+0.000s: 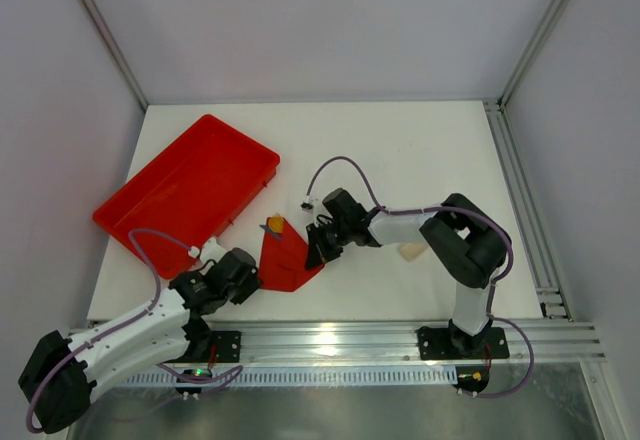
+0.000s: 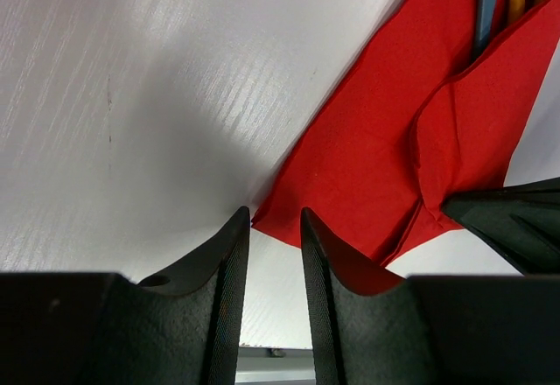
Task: Place the utensils on the paper napkin and roll it up
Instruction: Roll the napkin at the center of the board.
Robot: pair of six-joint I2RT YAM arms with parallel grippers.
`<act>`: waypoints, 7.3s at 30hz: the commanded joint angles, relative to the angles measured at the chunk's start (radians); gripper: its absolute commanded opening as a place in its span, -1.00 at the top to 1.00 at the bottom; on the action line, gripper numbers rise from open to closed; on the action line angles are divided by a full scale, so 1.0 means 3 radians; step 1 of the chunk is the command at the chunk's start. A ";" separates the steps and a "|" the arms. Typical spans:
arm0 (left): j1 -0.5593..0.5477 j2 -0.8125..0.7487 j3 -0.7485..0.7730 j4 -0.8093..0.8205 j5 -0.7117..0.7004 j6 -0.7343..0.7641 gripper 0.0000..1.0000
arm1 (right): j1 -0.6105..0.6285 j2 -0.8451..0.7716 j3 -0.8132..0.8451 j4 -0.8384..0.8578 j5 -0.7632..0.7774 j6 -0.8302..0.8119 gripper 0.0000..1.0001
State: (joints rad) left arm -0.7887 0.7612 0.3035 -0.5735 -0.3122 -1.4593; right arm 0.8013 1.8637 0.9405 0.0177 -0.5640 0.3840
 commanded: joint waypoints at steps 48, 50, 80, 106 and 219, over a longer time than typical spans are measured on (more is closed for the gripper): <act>0.0016 0.0448 0.0584 0.1353 -0.0105 0.1188 1.00 | 0.0029 0.0292 0.0056 -0.0325 0.0484 -0.0068 0.93; 0.0016 0.0637 0.0650 0.1451 -0.0039 0.1234 1.00 | 0.0034 0.0302 0.0061 -0.0330 0.0489 -0.0068 0.93; -0.0045 0.1553 0.1115 0.1958 -0.0565 0.1147 1.00 | 0.0034 0.0353 -0.0164 -0.0080 0.0336 0.0152 0.93; -0.0055 0.2156 0.0886 0.3057 -0.0125 0.1408 1.00 | 0.0034 0.0322 -0.0251 0.0012 0.0346 0.0157 0.93; -0.0158 0.2493 0.1320 0.2423 -0.0417 0.1239 1.00 | 0.0024 -0.0337 -0.0594 -0.0085 0.0540 0.0244 0.92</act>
State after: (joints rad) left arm -0.8322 1.4719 0.6563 0.1337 -0.4053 -1.1141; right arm 0.8078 1.7416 0.7990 0.0296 -0.4828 0.4778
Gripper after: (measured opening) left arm 0.002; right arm 0.037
